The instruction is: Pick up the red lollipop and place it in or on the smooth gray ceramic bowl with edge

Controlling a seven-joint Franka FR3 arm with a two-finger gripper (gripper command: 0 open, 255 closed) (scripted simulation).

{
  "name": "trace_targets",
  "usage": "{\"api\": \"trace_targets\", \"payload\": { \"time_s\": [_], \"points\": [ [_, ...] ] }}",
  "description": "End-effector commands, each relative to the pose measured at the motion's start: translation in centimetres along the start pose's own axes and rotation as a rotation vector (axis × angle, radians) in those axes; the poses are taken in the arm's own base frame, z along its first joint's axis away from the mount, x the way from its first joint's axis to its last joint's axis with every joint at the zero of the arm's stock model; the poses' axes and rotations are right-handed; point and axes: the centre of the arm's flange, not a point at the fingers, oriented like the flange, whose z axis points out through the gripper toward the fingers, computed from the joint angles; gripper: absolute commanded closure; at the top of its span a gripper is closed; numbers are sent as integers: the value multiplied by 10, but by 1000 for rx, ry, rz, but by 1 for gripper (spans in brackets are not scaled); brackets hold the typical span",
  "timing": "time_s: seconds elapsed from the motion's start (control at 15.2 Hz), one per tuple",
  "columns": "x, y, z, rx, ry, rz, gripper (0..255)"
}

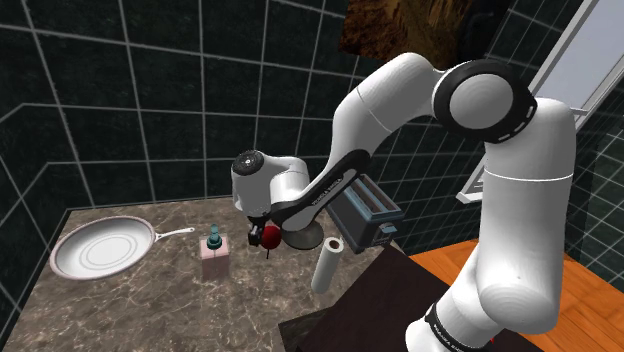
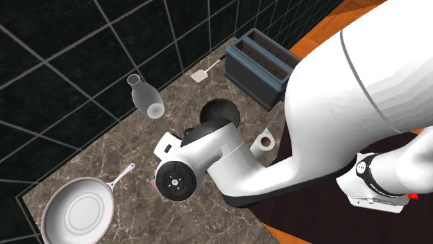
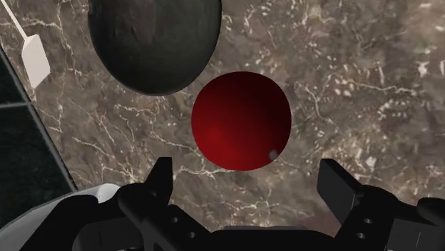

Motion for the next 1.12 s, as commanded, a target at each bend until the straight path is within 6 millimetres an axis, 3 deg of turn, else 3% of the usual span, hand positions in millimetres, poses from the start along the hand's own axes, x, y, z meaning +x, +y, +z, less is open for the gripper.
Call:
{"api": "trace_targets", "payload": {
  "time_s": [0.0, 0.26, 0.79, 0.86, 1.06],
  "points": [
    [3, -1, 11, -2, 1, -3, 0],
    [3, -1, 35, -2, 1, -3, 0],
    [3, -1, 35, -2, 1, -3, 0],
    [3, -1, 35, -2, 1, -3, 255],
    [3, -1, 36, -2, 1, -3, 255]
  ]
}}
